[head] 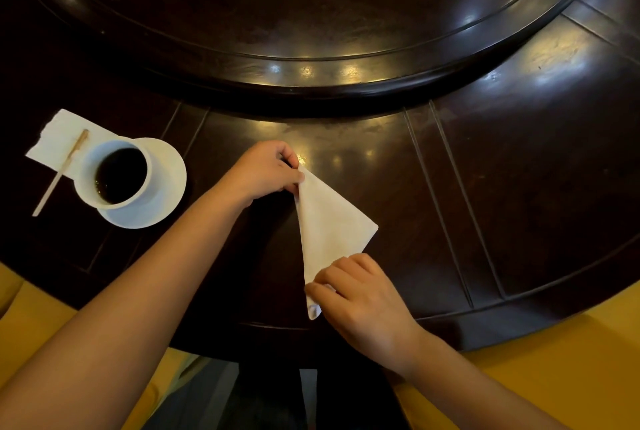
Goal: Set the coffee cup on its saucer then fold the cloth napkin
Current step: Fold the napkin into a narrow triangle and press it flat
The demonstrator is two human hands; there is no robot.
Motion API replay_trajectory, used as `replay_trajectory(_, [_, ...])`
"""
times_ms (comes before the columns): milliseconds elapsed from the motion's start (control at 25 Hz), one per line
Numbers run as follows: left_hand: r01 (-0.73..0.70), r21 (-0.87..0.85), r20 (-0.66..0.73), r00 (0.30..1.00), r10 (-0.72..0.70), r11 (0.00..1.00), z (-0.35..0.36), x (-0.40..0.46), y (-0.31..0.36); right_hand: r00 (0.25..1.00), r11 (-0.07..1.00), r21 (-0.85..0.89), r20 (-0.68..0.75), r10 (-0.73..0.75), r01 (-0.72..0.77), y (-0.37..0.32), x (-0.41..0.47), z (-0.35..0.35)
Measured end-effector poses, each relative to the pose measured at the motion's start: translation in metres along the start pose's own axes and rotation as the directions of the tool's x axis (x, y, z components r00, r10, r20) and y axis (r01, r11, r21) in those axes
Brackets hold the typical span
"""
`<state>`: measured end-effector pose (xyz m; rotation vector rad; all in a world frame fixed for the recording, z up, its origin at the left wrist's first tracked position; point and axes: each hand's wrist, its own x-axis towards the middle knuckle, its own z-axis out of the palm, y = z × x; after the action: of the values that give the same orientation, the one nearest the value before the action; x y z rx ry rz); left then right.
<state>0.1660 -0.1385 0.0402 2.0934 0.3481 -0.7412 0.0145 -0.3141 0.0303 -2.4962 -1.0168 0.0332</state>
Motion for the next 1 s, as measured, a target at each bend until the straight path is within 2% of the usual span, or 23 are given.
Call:
replay_trajectory(200, [-0.063,0.107,-0.032,0.997,0.067,0.992,0.001,0.002,-0.006,0.999,1.000,0.005,0.044,-0.004,0.004,0.003,-0.008,0.018])
replay_trajectory(440, [-0.057,0.080,-0.069,0.996,0.063,0.995,0.002,0.004,-0.013,0.996,0.993,0.097,0.069,0.062,-0.068,0.004,-0.010,0.025])
replay_trajectory(560, [-0.085,0.115,-0.097,0.991,0.096,0.990,0.004,0.003,-0.013,0.983,0.983,-0.014,0.014,0.181,-0.181,0.009,-0.008,0.030])
replay_trajectory(680, [-0.124,0.180,-0.118,0.982,0.146,0.976,0.006,0.001,-0.013,0.932,0.938,-0.133,0.133,0.338,-0.321,0.024,0.000,0.030])
replay_trajectory(880, [-0.150,0.249,-0.144,0.971,0.190,0.957,0.012,-0.004,-0.011,0.897,0.937,-0.170,0.282,0.342,-0.304,0.037,0.006,0.032])
replay_trajectory(960, [-0.187,0.355,-0.226,0.934,0.278,0.916,0.019,-0.012,-0.012,0.894,0.934,-0.164,0.277,0.352,-0.317,0.034,0.006,0.033])
replay_trajectory(1000, [-0.227,0.443,-0.288,0.880,0.378,0.867,0.028,-0.017,-0.015,0.896,0.930,-0.141,0.254,0.364,-0.338,0.033,0.006,0.031])
